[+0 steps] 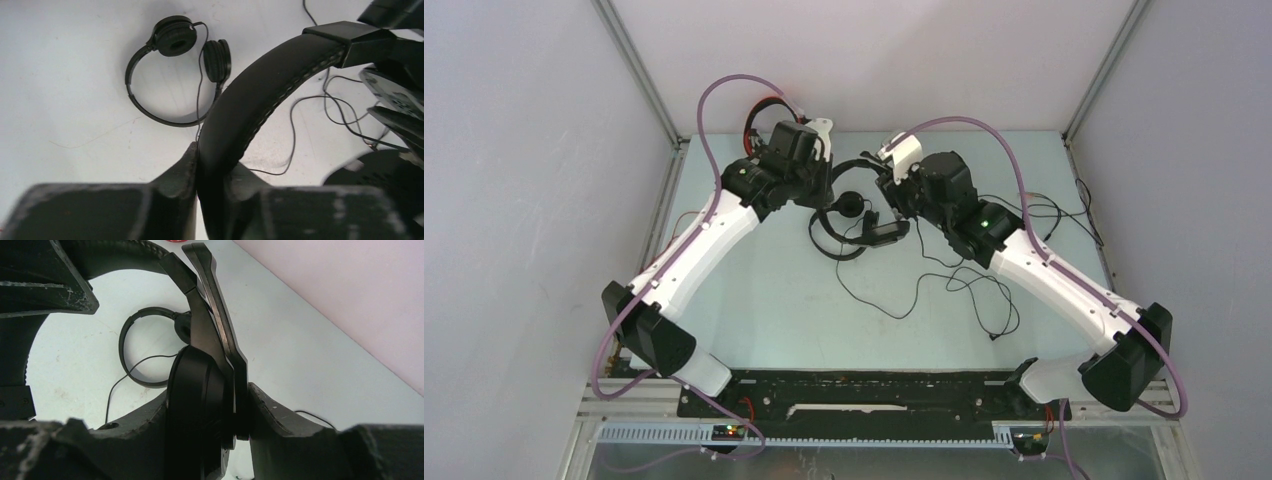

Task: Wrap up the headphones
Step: Pick up the headphones from the center of the board.

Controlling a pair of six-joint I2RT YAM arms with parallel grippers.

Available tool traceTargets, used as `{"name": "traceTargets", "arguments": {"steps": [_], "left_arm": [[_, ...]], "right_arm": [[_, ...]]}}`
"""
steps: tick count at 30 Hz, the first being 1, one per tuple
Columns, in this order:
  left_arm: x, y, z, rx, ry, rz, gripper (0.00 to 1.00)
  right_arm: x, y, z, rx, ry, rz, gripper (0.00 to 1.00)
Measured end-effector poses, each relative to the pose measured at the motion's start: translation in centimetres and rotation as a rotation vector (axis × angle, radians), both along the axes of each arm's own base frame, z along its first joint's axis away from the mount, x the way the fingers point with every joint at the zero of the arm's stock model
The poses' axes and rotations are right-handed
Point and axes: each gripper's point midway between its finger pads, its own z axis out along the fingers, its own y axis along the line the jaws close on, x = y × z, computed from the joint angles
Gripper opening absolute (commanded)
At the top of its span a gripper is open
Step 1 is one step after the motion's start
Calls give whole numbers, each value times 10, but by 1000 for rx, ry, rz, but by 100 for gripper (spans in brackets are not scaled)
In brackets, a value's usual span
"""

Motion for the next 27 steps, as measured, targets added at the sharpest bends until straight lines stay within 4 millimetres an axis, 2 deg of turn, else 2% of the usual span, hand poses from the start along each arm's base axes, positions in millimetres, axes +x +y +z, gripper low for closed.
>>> {"name": "traceTargets", "arguments": {"steps": [2, 7, 14, 21, 27], "left_arm": [[-4, -3, 4, -27, 4, -5, 34], [-9, -5, 18, -79, -9, 7, 43], [-10, -3, 21, -87, -10, 22, 49], [-12, 6, 17, -47, -5, 52, 50], [-13, 16, 27, -41, -40, 80, 49]], "right_arm": [[-4, -2, -1, 1, 0, 4, 0], [-11, 0, -2, -4, 1, 28, 0], [-15, 5, -4, 4, 11, 42, 0], [-13, 2, -5, 47, 41, 1, 0], [-10, -2, -5, 73, 57, -26, 0]]}}
